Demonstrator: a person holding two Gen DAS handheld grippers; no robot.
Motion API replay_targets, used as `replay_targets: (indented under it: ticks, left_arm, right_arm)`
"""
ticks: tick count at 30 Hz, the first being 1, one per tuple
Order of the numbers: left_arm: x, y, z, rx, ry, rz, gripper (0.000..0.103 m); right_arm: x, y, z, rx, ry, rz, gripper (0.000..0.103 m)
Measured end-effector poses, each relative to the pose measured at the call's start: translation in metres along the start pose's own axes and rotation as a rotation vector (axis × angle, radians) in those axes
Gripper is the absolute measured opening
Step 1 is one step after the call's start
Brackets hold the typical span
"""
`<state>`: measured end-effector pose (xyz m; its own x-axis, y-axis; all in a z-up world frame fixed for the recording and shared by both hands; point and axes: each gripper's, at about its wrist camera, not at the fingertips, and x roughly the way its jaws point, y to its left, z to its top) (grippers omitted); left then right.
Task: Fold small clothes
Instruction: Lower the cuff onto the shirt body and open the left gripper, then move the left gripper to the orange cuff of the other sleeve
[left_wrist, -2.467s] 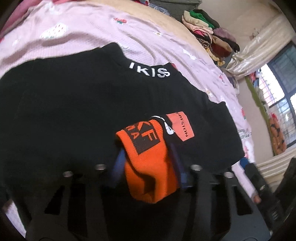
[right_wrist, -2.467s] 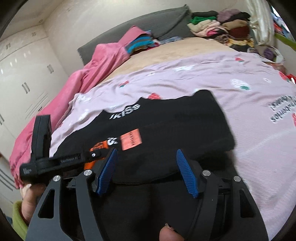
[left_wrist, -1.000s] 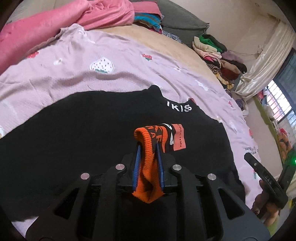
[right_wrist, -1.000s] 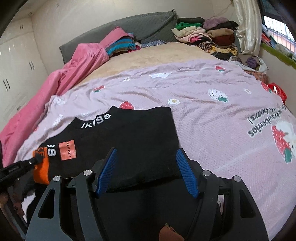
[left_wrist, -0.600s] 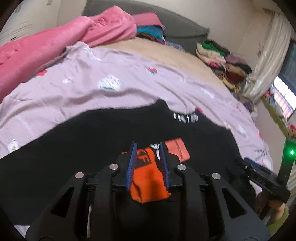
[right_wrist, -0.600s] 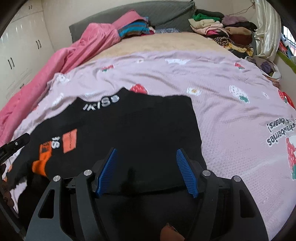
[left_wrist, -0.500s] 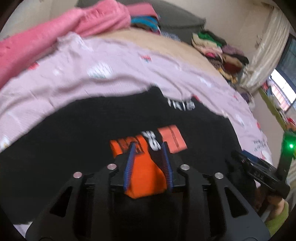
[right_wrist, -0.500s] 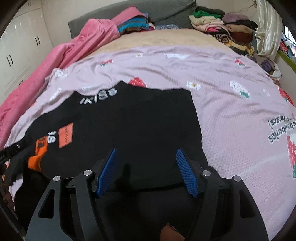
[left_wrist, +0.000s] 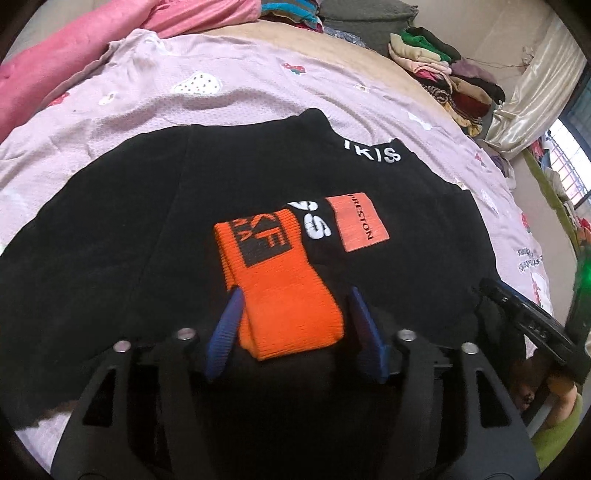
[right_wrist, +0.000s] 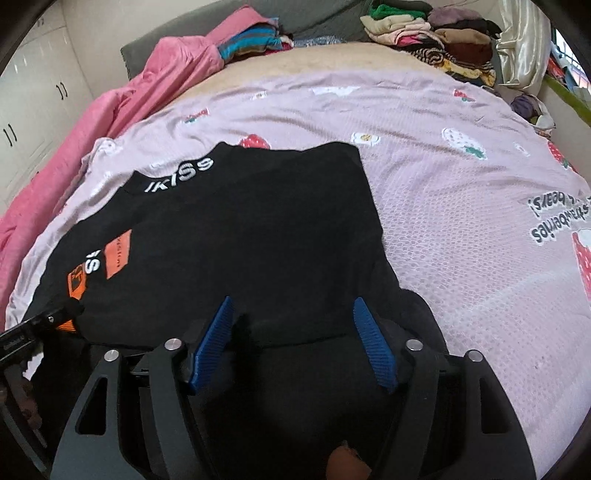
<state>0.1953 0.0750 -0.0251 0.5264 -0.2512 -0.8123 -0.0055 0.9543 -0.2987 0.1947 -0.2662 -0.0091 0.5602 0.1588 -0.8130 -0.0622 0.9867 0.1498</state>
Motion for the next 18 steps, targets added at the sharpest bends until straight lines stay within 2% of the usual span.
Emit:
replay_targets:
  ticks: [3,6,8,10,14,18]
  left_arm:
    - [-0.008,0.003,-0.002,-0.019,-0.025,0.002,0.057]
    - [-0.022,0.007,-0.005,-0.036,-0.053,-0.016,0.072]
    - [-0.032,0.007,-0.007,-0.029,-0.086,0.001,0.080]
    - [-0.037,0.010,-0.009,-0.034,-0.104,0.017,0.084]
    - [-0.047,0.017,-0.012,-0.056,-0.132,0.041,0.093]
    - [-0.061,0.020,-0.014,-0.065,-0.173,0.073,0.093]
  right_arm:
    - [-0.012,0.001,-0.003,0.005,-0.021,0.012,0.074]
    - [-0.024,0.003,-0.004,0.011,-0.042,0.031,0.084]
    - [-0.032,0.004,-0.004,0.015,-0.058,0.045,0.089]
    - [-0.040,0.007,-0.003,0.017,-0.076,0.051,0.096]
    - [-0.053,0.014,-0.002,0.013,-0.104,0.063,0.098]
    - [-0.067,0.021,-0.002,0.000,-0.135,0.071,0.098]
